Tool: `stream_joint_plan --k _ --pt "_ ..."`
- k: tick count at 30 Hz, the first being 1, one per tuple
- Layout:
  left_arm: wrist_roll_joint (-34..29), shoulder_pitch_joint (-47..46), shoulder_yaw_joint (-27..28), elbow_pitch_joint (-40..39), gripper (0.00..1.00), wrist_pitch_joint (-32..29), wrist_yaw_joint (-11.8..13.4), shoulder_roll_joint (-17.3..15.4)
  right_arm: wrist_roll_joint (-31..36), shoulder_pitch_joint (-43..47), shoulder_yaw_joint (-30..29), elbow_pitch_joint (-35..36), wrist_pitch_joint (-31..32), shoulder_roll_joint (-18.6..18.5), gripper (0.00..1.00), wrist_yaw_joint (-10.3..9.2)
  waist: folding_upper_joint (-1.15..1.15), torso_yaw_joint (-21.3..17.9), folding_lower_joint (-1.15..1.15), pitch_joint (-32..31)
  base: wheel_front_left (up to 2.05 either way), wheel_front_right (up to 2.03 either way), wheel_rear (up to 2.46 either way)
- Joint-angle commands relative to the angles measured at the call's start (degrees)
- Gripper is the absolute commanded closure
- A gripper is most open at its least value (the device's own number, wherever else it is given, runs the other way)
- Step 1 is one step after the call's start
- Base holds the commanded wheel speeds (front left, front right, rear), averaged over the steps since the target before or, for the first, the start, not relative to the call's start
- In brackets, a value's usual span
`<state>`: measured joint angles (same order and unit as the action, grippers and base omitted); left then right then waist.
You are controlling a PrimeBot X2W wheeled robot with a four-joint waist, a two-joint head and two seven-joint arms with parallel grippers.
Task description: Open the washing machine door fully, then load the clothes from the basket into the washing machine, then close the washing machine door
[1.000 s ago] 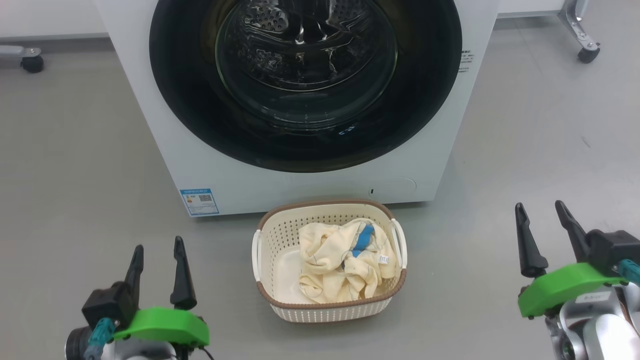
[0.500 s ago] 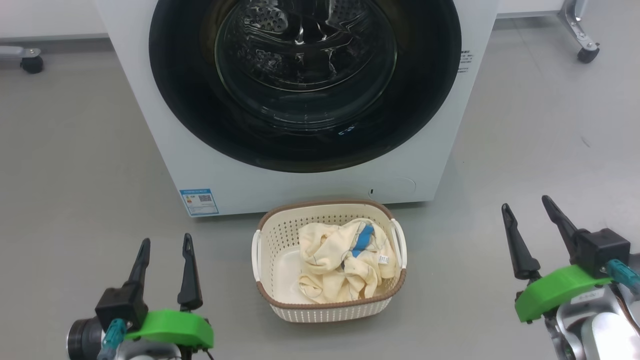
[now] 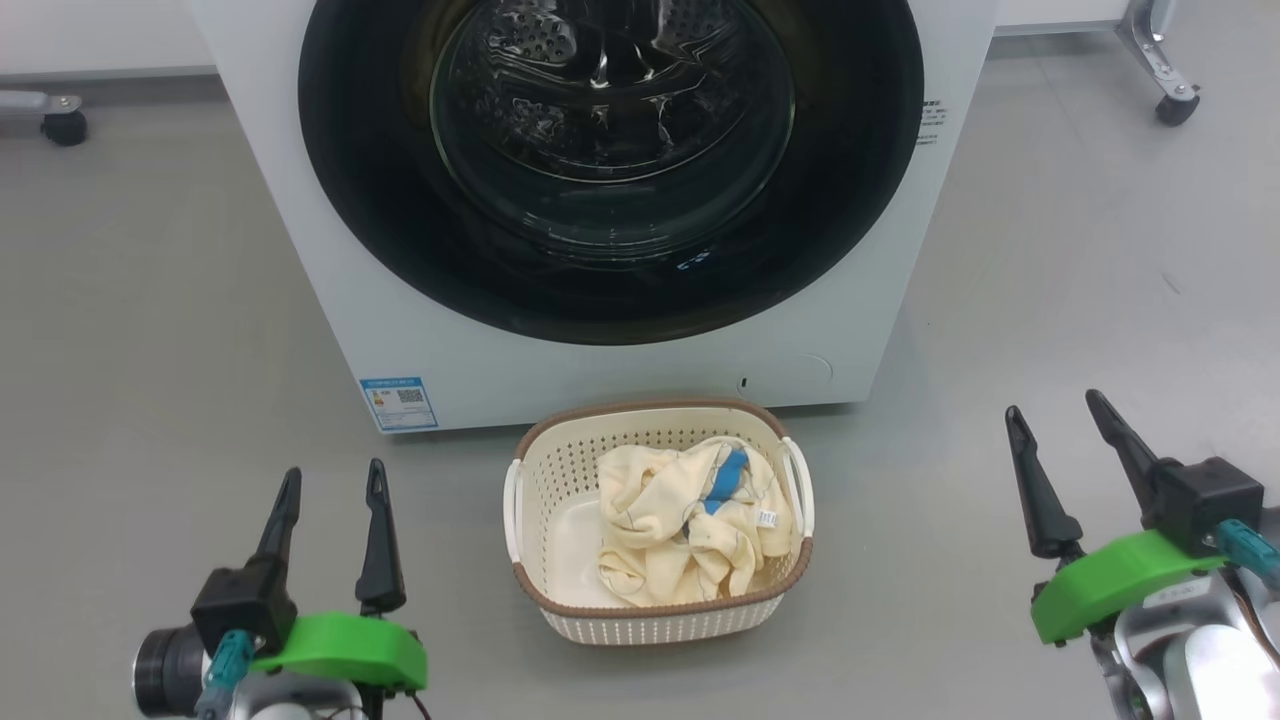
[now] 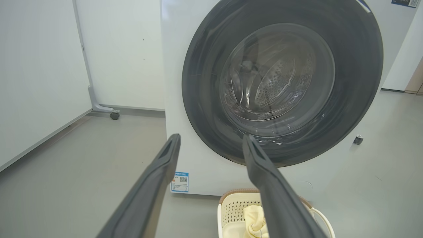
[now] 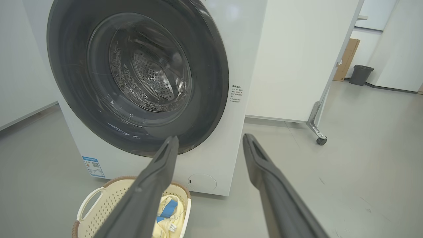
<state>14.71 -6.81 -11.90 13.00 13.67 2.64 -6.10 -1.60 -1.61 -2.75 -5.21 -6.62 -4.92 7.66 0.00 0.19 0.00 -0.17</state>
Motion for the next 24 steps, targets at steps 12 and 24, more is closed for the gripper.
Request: stream_joint_plan --k 12,24 --pt "-0.13 -2.89 1.14 -2.36 0.00 0.61 0.39 -1.97 -0.03 -2.98 0.99 2.00 -0.72 -0.77 0.00 -0.17 0.00 -0.31 0.00 0.33 0.03 0.03 -0.07" --pt "-0.04 -3.30 0.52 -2.24 0.00 0.71 0.54 -2.45 -0.17 -3.30 0.76 1.93 -0.72 -0.84 0.00 -0.17 0.00 -0.85 0.00 0.59 0.73 0.73 -1.45"
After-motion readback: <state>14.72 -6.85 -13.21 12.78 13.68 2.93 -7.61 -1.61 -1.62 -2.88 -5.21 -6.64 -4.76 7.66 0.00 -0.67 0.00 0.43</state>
